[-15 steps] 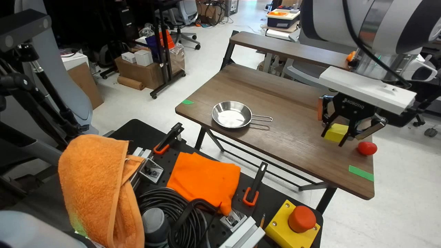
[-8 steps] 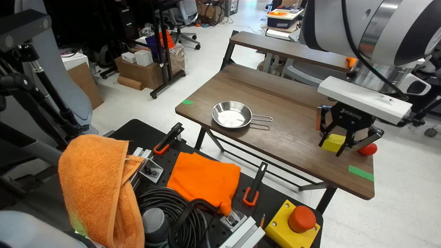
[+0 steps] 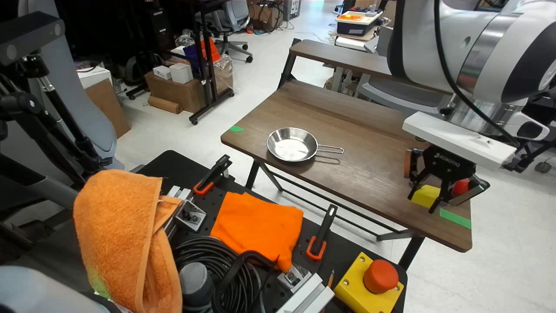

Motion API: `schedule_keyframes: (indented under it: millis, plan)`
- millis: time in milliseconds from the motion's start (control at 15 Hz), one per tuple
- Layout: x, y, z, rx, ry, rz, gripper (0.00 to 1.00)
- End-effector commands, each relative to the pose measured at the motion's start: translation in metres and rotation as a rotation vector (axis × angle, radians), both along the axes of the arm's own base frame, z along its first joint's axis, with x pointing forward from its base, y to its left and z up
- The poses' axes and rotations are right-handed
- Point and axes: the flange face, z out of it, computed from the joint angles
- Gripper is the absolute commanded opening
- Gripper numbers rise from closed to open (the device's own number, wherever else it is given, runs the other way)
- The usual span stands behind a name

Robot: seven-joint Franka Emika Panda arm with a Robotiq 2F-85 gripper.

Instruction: Put the yellow block on the silver pan then remove it from the pan

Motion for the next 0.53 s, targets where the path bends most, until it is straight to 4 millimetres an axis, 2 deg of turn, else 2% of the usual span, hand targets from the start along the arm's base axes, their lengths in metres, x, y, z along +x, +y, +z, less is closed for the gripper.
schedule_keyframes:
  millis: [0, 467]
  plan:
    - [0.0091, -0.0052, -0.0036, -0.033, 0.022, -0.025, 0.17]
    - [0.0100, -0.0101, -0.0122, -0.025, 0.122, -0.038, 0.17]
